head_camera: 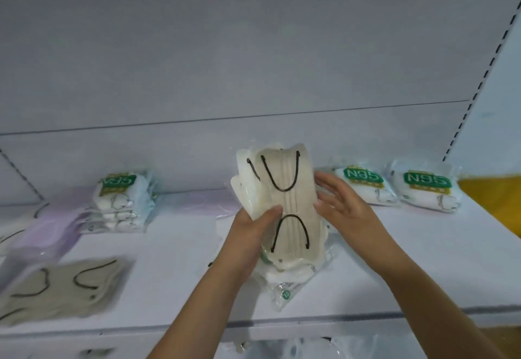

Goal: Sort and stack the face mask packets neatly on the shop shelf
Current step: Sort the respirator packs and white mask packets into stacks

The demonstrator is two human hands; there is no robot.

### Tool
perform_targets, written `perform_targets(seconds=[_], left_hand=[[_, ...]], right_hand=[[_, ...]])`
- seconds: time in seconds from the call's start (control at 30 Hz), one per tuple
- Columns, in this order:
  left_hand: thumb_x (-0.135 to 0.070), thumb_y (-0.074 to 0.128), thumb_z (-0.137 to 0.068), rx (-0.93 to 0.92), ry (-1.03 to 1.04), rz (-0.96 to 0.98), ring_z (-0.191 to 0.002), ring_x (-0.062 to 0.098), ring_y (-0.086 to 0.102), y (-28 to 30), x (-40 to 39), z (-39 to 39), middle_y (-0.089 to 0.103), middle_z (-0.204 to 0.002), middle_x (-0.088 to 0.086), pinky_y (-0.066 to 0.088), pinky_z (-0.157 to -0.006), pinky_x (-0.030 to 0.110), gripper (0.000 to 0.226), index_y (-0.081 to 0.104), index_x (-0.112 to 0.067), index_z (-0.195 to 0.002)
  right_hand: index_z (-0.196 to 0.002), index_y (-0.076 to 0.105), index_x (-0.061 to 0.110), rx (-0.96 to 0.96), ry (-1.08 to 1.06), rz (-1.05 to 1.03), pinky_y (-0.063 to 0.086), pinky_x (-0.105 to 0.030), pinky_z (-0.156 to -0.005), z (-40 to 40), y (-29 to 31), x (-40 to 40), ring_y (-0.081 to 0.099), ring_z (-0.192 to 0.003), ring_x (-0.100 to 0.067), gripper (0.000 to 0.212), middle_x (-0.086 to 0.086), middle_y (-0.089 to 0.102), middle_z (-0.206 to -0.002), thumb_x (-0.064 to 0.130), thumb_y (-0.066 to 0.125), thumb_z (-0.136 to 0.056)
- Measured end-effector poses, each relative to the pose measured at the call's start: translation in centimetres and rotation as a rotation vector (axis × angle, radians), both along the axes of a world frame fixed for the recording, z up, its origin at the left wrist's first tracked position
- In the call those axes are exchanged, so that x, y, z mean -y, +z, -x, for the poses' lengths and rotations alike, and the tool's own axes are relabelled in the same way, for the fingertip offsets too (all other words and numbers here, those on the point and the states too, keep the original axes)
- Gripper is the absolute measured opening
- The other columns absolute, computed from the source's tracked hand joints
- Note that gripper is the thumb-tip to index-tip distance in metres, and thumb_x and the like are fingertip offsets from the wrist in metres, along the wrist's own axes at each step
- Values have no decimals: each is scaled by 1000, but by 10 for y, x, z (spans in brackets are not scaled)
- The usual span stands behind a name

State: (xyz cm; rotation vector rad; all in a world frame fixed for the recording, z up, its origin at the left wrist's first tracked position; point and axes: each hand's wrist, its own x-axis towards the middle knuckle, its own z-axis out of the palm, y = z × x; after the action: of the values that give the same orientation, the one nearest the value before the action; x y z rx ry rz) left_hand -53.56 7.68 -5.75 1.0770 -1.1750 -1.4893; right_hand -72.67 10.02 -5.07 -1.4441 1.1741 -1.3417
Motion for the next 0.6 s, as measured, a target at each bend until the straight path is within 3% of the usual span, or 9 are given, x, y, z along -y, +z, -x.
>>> perform_targets(seconds=[0.13, 0.2, 0.27, 0.33, 0.4, 0.47, 0.53, 0.6], left_hand=[[-18, 65, -95, 18, -36, 55, -109, 24, 70, -8, 0, -11, 74, -116, 6, 55, -95, 47, 32, 63, -16, -127], [-28, 63, -97, -26, -69, 17, -112, 26, 69, -12, -1, -15, 73, -119, 7, 53, -98, 49, 35, 62, -16, -130], [-34, 60, -99, -49, -63, -32, -114, 25, 68, -18, 2, -20, 72, -120, 6, 50, -102, 49, 35, 63, -17, -129], [-34, 59, -99, -54, -18, -72, -112, 24, 69, -22, 7, -27, 73, -118, 6, 49, -104, 48, 34, 65, -16, -127], [-32, 59, -99, -86, 38, -107, -110, 23, 70, -26, 11, -33, 74, -117, 6, 50, -101, 45, 34, 64, -13, -127], [-29, 56, -100, -116, 71, -122, -108, 22, 71, -27, 13, -38, 74, -116, 7, 53, -95, 41, 31, 64, -12, -125], [-29, 55, -101, -106, 106, -94, -102, 18, 73, -25, 13, -43, 75, -113, 4, 57, -83, 32, 27, 65, -15, -122], [-31, 55, -101, -63, 152, 3, -99, 13, 73, -20, 15, -51, 76, -109, -2, 59, -75, 23, 25, 66, -20, -121]], right_hand=[[-101, 63, 24, -112, -216, -44, 57, -27, -74, -21, -7, 17, 69, -80, -6, 34, 6, 72, -92, 22, 85, -74], [-92, 69, 21, -111, -250, -96, 59, -37, -79, -23, -14, 22, 71, -79, -13, 19, 2, 74, -84, 19, 82, -79], [-92, 73, 18, -97, -226, -148, 58, -39, -84, -21, -21, 26, 73, -83, -16, 5, 1, 76, -85, 21, 74, -87], [-85, 73, 12, -136, -269, -163, 53, -34, -80, -13, -29, 29, 70, -79, -16, 13, -3, 74, -78, 22, 67, -92], [-75, 62, 4, -234, -400, -193, 43, -32, -69, 3, -37, 32, 56, -67, -17, 25, -17, 62, -71, 23, 64, -91], [-71, 55, 6, -394, -505, -263, 35, -32, -63, 22, -42, 34, 49, -68, -21, 26, -15, 51, -67, 25, 60, -88], [-95, 66, 12, -514, -575, -336, 39, -32, -74, 31, -44, 29, 58, -91, -25, 15, -5, 63, -88, 25, 60, -90], [-129, 58, 11, -621, -687, -246, 40, -37, -95, 31, -45, 25, 52, -119, -31, 41, -12, 60, -127, 25, 64, -91]])
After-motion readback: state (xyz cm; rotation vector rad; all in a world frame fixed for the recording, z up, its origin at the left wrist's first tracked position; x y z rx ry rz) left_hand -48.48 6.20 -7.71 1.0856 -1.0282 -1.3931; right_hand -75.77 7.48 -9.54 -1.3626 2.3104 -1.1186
